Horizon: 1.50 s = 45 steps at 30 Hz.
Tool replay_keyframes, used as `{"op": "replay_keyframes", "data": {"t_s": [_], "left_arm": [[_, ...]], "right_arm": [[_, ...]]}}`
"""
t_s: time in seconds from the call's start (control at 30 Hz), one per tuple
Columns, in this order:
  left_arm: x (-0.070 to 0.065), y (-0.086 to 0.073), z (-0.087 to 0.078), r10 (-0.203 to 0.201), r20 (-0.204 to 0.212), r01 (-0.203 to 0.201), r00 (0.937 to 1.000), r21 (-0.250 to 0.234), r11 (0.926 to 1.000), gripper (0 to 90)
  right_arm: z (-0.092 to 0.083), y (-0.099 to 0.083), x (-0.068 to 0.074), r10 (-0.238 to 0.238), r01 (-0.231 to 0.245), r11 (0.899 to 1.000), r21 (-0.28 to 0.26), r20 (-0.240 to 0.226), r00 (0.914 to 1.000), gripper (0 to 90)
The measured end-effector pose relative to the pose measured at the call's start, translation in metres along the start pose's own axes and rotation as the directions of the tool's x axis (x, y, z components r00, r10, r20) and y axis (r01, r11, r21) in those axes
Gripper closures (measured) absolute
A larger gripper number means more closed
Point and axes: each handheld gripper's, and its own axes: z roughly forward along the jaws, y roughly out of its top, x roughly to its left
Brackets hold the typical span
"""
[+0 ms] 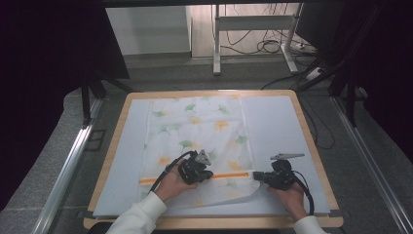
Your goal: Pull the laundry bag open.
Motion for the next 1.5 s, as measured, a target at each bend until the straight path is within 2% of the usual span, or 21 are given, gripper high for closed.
{"op": "replay_keyframes", "data": {"t_s": [0.27,0.57,1.5], "left_arm": [[0.003,-0.006,-0.005,-0.008,-0.001,0.008,1.0000,0.004,1.0000,90.0],[0.012,-0.021,-0.015,-0.055,-0.004,0.055,0.9985,-0.005,0.9985,90.0],[0.017,-0.037,-0.028,-0.062,-0.036,0.062,0.9974,0.006,0.9980,90.0]], "right_arm": [[0.000,0.000,0.000,0.002,-0.002,1.000,0.001,-0.001,1.0000,89.9],[0.000,0.000,0.000,0.001,-0.001,1.000,0.000,-0.001,1.0000,89.9],[0.000,0.000,0.000,-0.003,0.003,1.000,0.000,0.001,1.0000,89.9]]}}
